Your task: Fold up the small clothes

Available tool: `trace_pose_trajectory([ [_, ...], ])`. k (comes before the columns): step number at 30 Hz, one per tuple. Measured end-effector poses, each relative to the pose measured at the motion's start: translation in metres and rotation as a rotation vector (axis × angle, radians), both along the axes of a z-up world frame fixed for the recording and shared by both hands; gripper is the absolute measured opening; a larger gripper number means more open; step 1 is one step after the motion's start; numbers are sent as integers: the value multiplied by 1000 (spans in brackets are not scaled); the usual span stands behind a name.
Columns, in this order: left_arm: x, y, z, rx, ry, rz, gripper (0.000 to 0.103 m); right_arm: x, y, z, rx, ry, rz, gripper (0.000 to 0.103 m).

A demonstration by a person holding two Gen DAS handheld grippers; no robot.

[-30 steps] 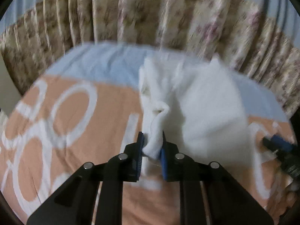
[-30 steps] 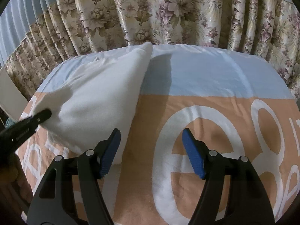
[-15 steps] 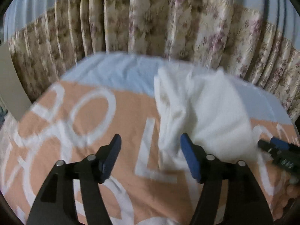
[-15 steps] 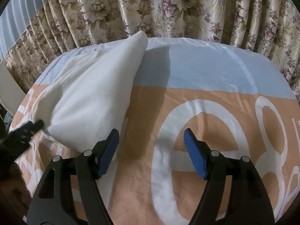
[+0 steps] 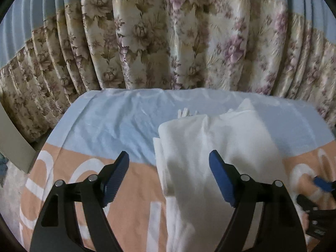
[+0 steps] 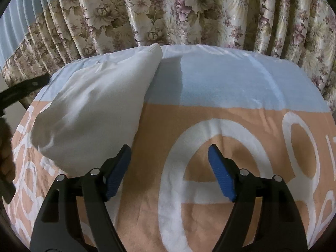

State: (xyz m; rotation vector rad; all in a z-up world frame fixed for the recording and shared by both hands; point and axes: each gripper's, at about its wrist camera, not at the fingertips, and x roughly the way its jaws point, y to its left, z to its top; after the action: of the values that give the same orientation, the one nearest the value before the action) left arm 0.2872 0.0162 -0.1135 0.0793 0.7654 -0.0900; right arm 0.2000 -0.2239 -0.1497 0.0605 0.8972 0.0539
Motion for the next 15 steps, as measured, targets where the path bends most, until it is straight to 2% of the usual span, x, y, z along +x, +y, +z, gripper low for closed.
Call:
trace_pose_trajectory([
  [5, 12, 0, -19, 16, 39, 5, 79, 20, 7, 8, -94, -38, 0, 82],
  [8, 17, 1, -29, 37, 57, 14, 79, 36, 9, 18, -89, -75, -13, 85],
  [10, 23, 6, -38, 56, 84, 39, 75, 52, 12, 24, -89, -94, -18, 86],
  [12, 26, 12, -43, 48, 94, 60, 56, 69, 15, 26, -91, -94, -20, 89],
  [13, 27, 14, -44, 56, 94, 71, 51, 76, 15, 26, -88, -93, -24, 89],
  [14, 29, 17, -46, 65, 98, 78, 40, 80, 16, 26, -88, -95, -28, 89],
  [15, 30, 19, -49, 78, 105, 87, 34, 88, 17, 23, -86, -87, -35, 89],
])
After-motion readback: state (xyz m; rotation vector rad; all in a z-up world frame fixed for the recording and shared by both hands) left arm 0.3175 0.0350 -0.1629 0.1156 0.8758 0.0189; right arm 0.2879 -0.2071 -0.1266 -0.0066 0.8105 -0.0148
